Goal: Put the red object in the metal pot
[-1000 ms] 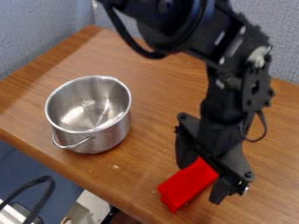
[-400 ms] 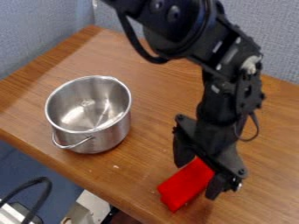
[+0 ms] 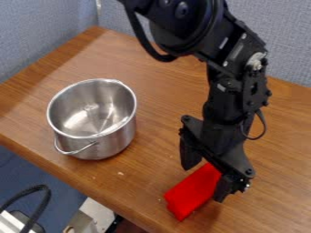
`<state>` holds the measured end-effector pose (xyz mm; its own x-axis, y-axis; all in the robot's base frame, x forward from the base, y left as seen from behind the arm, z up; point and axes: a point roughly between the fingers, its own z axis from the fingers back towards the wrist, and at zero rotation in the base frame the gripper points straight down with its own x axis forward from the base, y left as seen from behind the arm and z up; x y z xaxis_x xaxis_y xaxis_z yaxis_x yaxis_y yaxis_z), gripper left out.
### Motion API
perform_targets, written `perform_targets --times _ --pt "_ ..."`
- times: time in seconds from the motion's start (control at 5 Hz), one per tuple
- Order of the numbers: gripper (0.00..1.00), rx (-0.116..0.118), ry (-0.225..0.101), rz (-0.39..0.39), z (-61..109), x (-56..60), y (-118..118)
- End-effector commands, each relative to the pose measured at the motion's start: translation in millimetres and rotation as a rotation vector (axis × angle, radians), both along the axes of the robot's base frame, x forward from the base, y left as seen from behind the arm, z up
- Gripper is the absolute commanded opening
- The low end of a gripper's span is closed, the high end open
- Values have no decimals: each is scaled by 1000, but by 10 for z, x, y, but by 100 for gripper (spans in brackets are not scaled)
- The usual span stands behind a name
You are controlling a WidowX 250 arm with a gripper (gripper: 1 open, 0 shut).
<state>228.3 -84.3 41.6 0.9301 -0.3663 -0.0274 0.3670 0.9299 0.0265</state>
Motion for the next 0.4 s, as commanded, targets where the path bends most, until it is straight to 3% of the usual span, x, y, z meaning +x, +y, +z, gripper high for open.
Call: perform_targets --times 0.0,0.2 --pt "100 -16 -30 10 34 112 15" --pt "100 -14 -32 16 28 136 35"
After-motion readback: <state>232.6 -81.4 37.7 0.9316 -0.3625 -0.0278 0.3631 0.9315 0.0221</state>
